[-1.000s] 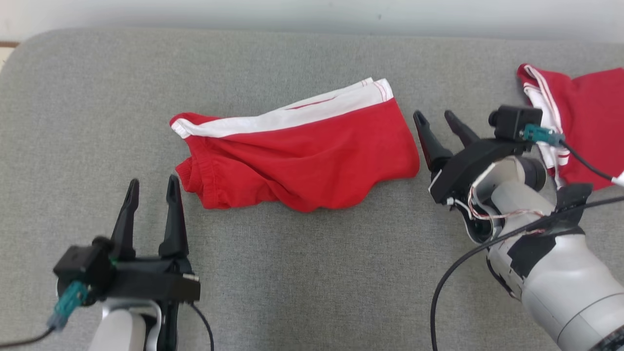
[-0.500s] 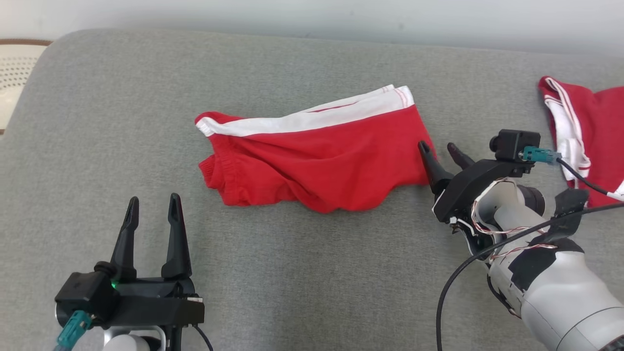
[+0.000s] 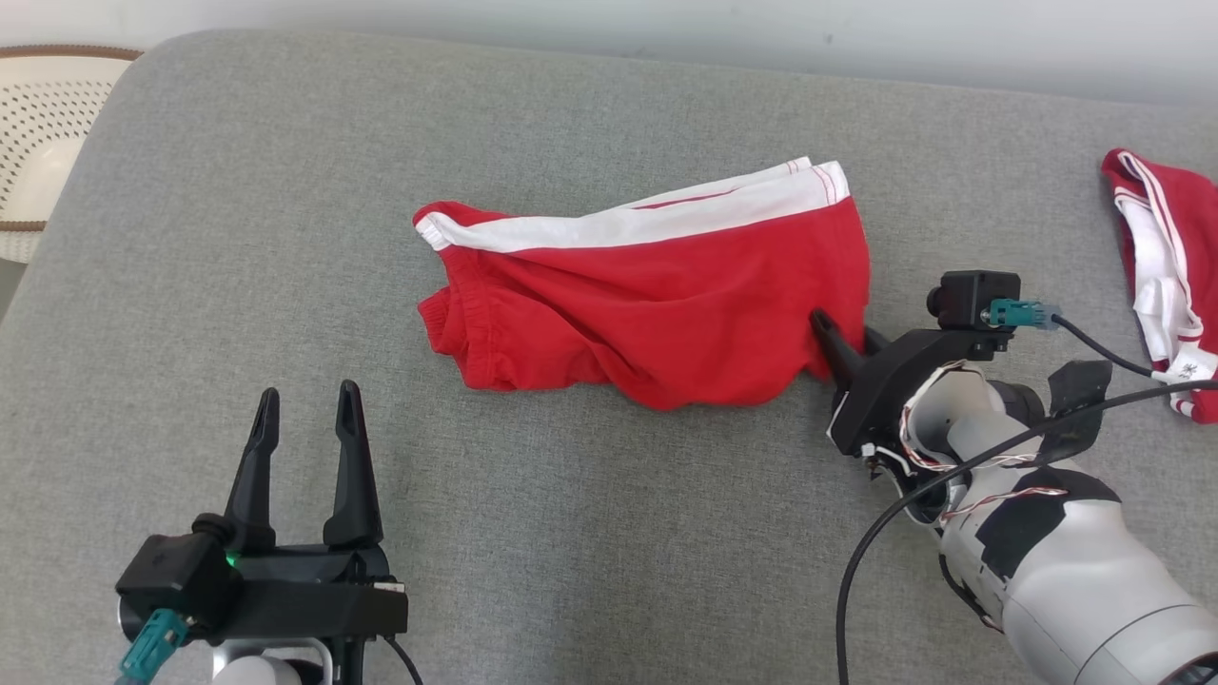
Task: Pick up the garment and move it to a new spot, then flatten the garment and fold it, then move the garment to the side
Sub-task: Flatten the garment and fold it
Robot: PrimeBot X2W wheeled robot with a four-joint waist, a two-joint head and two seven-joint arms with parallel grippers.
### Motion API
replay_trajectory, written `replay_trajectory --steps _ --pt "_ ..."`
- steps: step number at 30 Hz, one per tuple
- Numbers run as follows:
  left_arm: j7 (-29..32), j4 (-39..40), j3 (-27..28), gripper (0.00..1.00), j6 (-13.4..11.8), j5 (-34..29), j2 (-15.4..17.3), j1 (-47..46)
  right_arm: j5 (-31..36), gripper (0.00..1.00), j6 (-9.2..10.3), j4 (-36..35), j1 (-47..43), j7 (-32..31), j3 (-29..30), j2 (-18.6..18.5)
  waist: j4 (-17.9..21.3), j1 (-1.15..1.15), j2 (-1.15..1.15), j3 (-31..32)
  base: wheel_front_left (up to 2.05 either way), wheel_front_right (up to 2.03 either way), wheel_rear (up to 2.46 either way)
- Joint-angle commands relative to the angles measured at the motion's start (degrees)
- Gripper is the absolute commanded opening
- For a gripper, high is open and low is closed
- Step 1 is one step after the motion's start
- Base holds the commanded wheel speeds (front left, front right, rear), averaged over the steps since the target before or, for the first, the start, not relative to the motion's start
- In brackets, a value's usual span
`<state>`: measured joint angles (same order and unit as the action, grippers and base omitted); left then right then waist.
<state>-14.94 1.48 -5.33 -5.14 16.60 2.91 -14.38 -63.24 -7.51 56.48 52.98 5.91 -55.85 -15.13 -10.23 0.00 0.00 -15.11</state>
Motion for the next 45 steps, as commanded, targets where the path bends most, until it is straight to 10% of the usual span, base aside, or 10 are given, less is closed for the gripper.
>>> replay_trajectory --steps 1,37,38,39,40,45 --pt "-0.3 -0.1 0.1 1.00 -0.2 0.4 0.0 0.6 -0.1 0.00 0.05 -0.4 -0.7 0.8 -0.5 0.0 -0.1 0.00 0.00 0.1 0.00 0.00 0.00" --pt "-0.3 -1.9 0.1 1.00 3.3 -3.8 0.6 11.5 -1.7 0.00 0.06 -17.4 -24.3 4.4 1.2 -6.3 5.0 0.00 0.00 13.9 0.00 0.00 0.00" --pt "-0.3 -1.9 0.1 1.00 3.3 -3.7 0.6 11.7 -1.0 0.23 0.06 -17.0 -24.3 4.6 1.5 -6.2 5.1 0.00 0.00 14.0 0.00 0.00 0.00" --pt "-0.3 -2.0 0.2 1.00 3.2 -3.6 0.6 11.9 -0.4 0.83 0.06 -16.7 -24.4 4.9 1.8 -5.9 5.2 0.00 0.00 14.2 0.00 0.00 0.00" --pt "-0.3 -2.1 0.2 1.00 3.2 -3.4 0.6 12.1 0.1 1.00 0.06 -16.3 -24.5 5.3 2.3 -5.5 5.3 0.00 0.00 14.3 0.00 0.00 0.00" --pt "-0.3 -1.8 0.8 1.00 2.8 -2.7 0.6 12.6 5.3 1.00 0.06 -14.6 -24.2 7.3 4.4 -4.2 6.3 0.00 0.00 14.7 0.00 0.00 0.00"
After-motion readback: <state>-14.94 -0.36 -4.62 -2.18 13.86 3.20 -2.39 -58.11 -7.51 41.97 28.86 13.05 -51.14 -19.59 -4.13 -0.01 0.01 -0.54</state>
